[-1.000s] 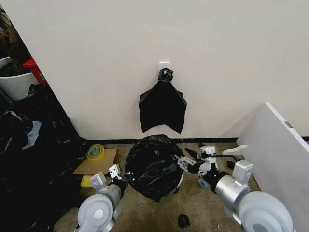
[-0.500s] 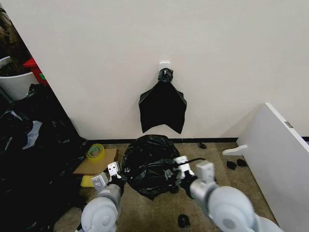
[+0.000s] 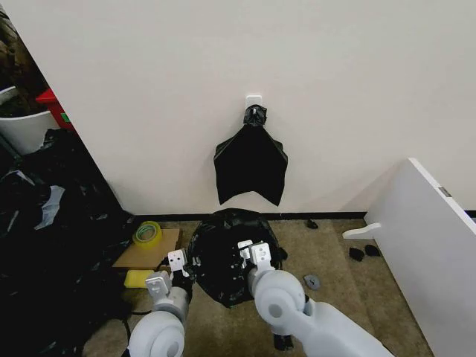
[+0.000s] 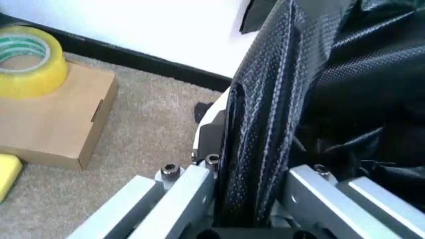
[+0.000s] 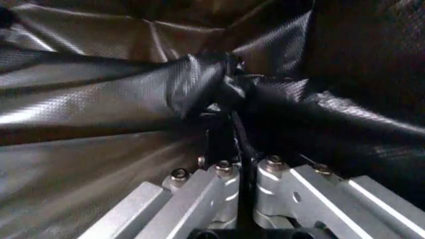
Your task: Place the garbage bag over the trash bin.
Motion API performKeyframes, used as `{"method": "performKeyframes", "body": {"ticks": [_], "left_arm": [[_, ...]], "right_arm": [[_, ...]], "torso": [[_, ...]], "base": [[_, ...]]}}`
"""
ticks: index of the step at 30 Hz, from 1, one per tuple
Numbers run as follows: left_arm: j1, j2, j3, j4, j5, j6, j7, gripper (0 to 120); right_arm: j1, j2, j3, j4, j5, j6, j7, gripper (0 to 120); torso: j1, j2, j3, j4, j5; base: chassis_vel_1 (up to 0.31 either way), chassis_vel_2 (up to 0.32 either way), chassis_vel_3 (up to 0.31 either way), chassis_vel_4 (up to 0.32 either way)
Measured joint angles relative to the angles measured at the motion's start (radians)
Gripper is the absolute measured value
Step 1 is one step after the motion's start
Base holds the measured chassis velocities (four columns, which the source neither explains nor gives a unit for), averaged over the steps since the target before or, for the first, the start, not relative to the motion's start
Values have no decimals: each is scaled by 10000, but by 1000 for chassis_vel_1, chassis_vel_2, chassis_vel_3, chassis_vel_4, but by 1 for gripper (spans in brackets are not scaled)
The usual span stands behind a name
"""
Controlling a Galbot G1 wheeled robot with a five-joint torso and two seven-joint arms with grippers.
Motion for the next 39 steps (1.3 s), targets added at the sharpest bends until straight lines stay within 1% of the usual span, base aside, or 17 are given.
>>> {"method": "performKeyframes", "body": {"ticks": [3,6,11,15,17,18,21,23,27,30,34,37,39], "left_arm": [[-53,33,0,68,-1,-14,0,0],[-76,44,-14,112,-107,-36,0,0],[2,53,-18,25,-198,-45,80,0],[145,52,-35,-215,-200,-64,209,0],[153,53,-38,-227,-201,-64,214,0],[191,59,-56,-287,-200,-66,247,0],[236,61,-66,-342,-200,-68,278,0],[300,62,-69,-392,-199,-68,304,0],[366,43,-75,-415,-156,-68,337,0],[373,38,-79,-423,-148,-71,343,0],[339,52,-135,-429,-153,-74,349,0],[274,81,-196,-324,-155,-98,322,0],[273,83,-198,-296,-152,-103,316,0]], "right_arm": [[9,155,-32,-46,-103,5,63,0],[-151,383,-8,110,-745,19,-261,0],[-135,563,-128,-13,-1060,23,-379,0],[118,1122,-226,-923,-1139,28,-332,0],[145,1153,-238,-1010,-1151,29,-332,0],[260,1261,-273,-1362,-1230,33,-343,0],[362,1348,-275,-1679,-1371,36,-382,0],[497,1468,-238,-2136,-1593,43,-479,0],[672,1573,-223,-2426,-1760,46,-495,0],[715,1571,-235,-2554,-1858,47,-498,0],[604,1377,-234,-2520,-1889,48,-501,0],[377,987,-186,-1841,-1787,46,-477,0],[338,903,-180,-1590,-1714,46,-448,0]], "torso": [[0,0,0,0,-1],[0,0,0,-1,0],[0,0,-1,0,-1],[0,0,-1,2,0],[0,0,-1,2,0],[0,0,-1,1,0],[0,0,-1,0,0],[0,0,-1,0,-1],[0,0,-1,1,0],[0,0,-1,1,0],[0,0,-1,1,0],[0,0,0,-2,1],[0,0,-1,-2,1]], "base": [[0,0,0,0],[0,0,0,0],[0,0,0,0],[0,0,0,0],[0,0,0,0],[0,0,0,0],[0,0,0,0],[0,0,0,0],[0,0,0,0],[0,0,0,0],[0,0,0,0],[0,0,0,0],[0,0,0,0]]}}
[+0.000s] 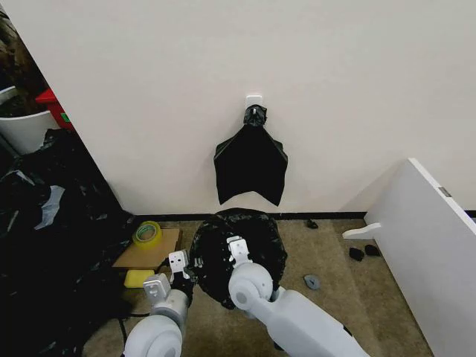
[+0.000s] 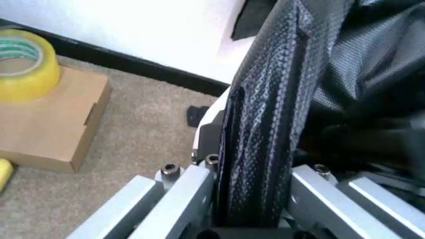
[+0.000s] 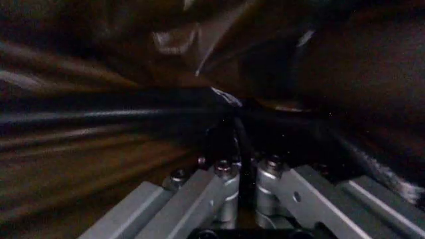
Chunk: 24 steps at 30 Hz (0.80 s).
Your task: Place the garbage bag over the trash bin.
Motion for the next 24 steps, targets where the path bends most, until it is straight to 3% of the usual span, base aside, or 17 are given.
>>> {"method": "performKeyframes", "body": {"ticks": [8,16,24], "left_arm": [[96,-23,64,-44,48,-8,19,0],[308,50,6,-441,54,-3,177,0],[308,0,52,-445,81,-2,211,0]], "right_arm": [[183,-39,-183,771,206,-1,66,0],[568,492,-299,-839,-508,7,-156,0],[460,320,-427,-988,-1074,3,-110,0]], "torso": [[0,0,0,3,-1],[-1,0,0,3,0],[-1,0,0,1,-1]], "base": [[0,0,0,0],[0,0,0,0],[0,0,0,0]]}}
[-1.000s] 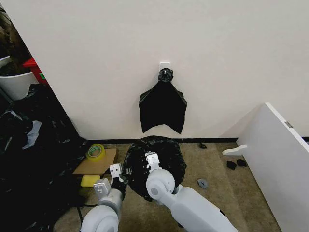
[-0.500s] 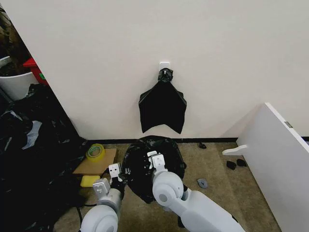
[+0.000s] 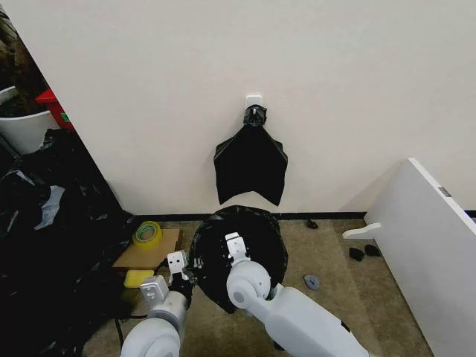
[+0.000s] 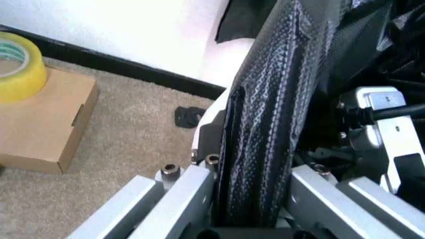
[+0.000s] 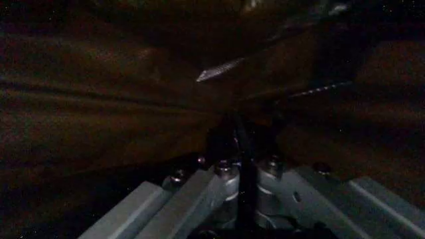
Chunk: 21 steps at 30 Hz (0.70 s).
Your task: Place the garbage bag over the trash bin.
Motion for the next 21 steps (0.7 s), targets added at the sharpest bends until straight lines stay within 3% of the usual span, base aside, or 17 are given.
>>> {"method": "performKeyframes", "body": {"ticks": [8,21], "left_arm": [[112,30,73,-16,176,-3,162,0],[218,30,167,-118,715,-236,536,0]], "right_arm": [[207,468,62,60,534,30,-275,0],[2,138,53,-259,677,2,89,0]], "torso": [[0,0,0,4,1],[0,0,0,0,1]], "base": [[0,0,0,0],[0,0,0,0]]}}
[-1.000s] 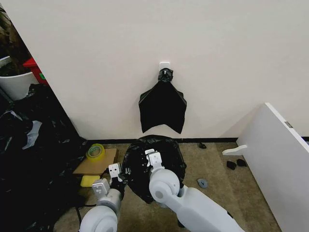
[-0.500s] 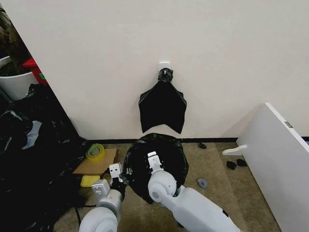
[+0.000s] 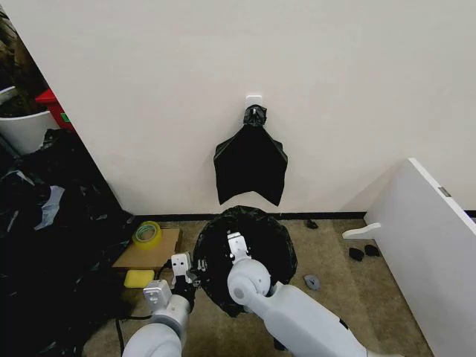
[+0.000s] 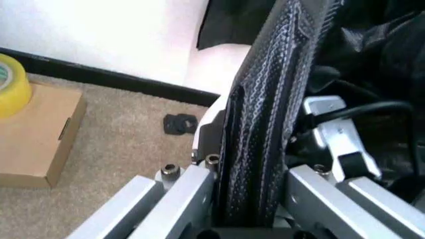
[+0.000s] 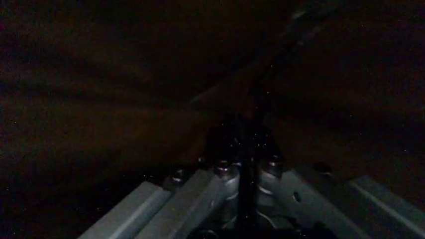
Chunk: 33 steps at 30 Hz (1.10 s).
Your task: Place the garbage bag over the trash bin.
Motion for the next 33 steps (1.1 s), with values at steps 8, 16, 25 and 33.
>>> {"method": "performKeyframes", "body": {"ticks": [8,16,25,33], "left_arm": [[169,16,50,-105,56,-44,130,0],[117,36,44,-134,65,-67,171,0],[302,136,42,-281,213,-69,311,0],[332,176,8,-312,290,-95,369,0]], "right_arm": [[174,144,164,-173,-429,144,-444,0],[-197,-209,203,-24,-57,4,-172,0],[2,33,223,-69,-103,56,-444,0],[-87,-216,169,-107,239,7,-191,0]], "torso": [[0,0,0,4,0],[1,0,0,-1,0],[1,0,0,3,0],[1,0,0,0,0]], "base": [[0,0,0,0],[0,0,0,0],[0,0,0,0],[0,0,0,0]]}}
